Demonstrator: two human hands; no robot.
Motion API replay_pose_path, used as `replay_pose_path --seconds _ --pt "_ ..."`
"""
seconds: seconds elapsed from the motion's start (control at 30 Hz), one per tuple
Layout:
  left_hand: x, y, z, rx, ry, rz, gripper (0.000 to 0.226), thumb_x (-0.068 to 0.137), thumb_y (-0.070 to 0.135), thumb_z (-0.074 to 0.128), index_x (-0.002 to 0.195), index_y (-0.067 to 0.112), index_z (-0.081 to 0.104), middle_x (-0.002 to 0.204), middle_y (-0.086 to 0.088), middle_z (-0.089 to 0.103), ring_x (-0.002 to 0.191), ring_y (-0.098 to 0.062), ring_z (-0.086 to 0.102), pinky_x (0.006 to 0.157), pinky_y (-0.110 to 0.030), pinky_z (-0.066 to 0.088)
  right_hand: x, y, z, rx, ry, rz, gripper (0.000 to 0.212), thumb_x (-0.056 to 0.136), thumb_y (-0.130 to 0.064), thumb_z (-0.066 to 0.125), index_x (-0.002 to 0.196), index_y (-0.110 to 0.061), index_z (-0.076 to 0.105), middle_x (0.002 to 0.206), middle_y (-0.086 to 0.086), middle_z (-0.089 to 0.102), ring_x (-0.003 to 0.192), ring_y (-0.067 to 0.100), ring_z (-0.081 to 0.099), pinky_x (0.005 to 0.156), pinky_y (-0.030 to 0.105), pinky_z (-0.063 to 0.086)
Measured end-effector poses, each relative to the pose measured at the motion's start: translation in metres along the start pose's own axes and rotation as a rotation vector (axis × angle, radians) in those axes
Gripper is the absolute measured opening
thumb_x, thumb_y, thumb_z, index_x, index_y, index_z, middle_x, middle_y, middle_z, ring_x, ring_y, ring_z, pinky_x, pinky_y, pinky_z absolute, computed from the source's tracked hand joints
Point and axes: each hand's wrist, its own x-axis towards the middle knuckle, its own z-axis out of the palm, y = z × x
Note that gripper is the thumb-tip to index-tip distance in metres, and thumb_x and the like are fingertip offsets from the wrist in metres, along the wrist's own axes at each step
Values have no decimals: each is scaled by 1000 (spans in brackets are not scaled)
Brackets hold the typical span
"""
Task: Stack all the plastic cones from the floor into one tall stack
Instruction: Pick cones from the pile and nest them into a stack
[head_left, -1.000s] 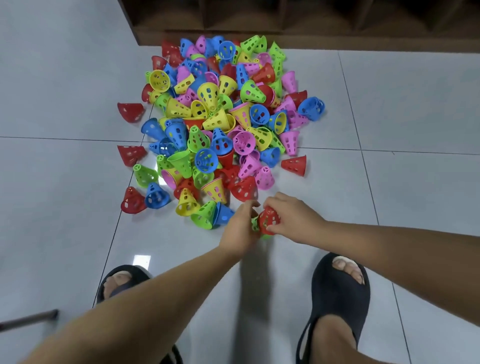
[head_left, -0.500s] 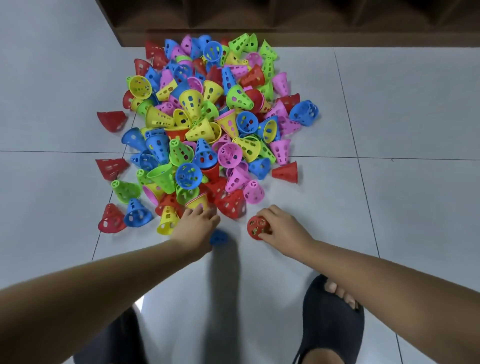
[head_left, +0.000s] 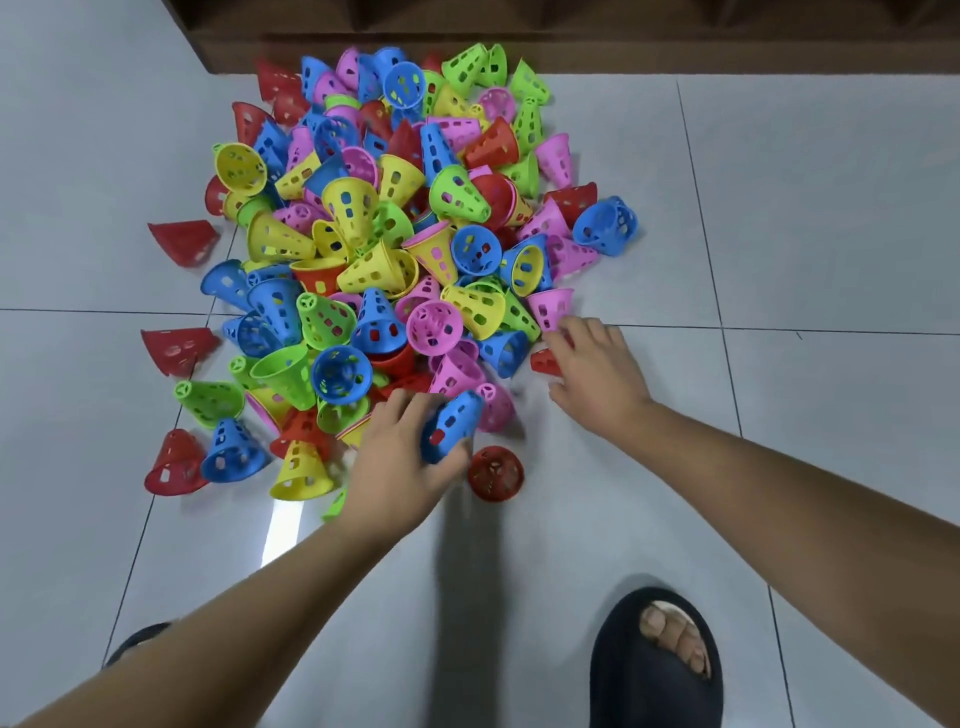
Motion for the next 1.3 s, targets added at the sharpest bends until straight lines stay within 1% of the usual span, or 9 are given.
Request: replay_pose_path --seconds 0.27,0.4,0.5,0.57,0.77,1.0,1.1,1.2,1.3 --pt "-16 33 40 -167 -32 68 38 90 37 78 122 26 60 109 10 56 96 -13 59 84 -36 50 -21 9 23 43 -94 103 58 74 -19 80 127 -8 59 117 17 55 105 39 55 90 48 52" --pt "-24 23 55 -114 -88 60 39 89 42 76 122 27 62 108 9 56 93 -15 59 83 -40 52 -40 3 10 532 -45 305 41 85 -27 73 121 -11 61 115 9 53 103 32 58 94 45 52" --pt "-26 15 64 -54 -110 7 42 88 48 72 125 28 63 110 8 60 95 -18 61 84 -43 53 -58 -20 -17 927 20 345 32 91 -34 73 118 -29 57 109 -3 62 92 16 68 87 38 55" --pt "-26 11 70 -11 -132 -12 45 86 46 74 126 29 62 114 8 63 100 -20 61 87 -45 53 -73 -38 -32 1029 9 307 37 93 -41 73 123 -39 53 111 -7 67 96 11 69 86 34 55" --pt "-36 -2 65 -58 -132 1 51 82 28 81 130 28 64 115 8 62 104 -17 60 86 -34 51 -96 -72 -19 1022 -101 184 53 91 -57 70 136 -44 46 125 -11 62 119 20 60 100 45 54" --pt "-27 -18 40 42 102 1 29 82 17 79 109 21 66 101 7 52 95 -22 52 78 -43 48 -105 -72 5 879 -200 105 56 91 -52 73 138 -45 44 135 -13 56 125 22 51 106 44 49" --pt "-12 -21 32 174 164 -24 34 86 30 82 115 23 67 111 1 56 104 -27 51 83 -44 43 -103 -69 12 827 -217 92 58 89 -54 75 137 -44 45 136 -9 58 124 21 53 106 43 49" --pt "-4 -28 32 303 57 -113 53 83 47 81 129 28 64 125 2 57 117 -30 50 90 -46 42 -102 -66 19 820 -238 94 57 85 -52 80 131 -41 48 132 -9 58 122 15 56 104 39 51" --pt "-4 -32 37 352 -19 -121 60 82 52 82 133 27 62 125 1 59 116 -32 53 87 -46 44 -99 -62 23 789 -229 62 55 79 -45 87 120 -35 51 122 -14 56 114 9 54 98 40 54"
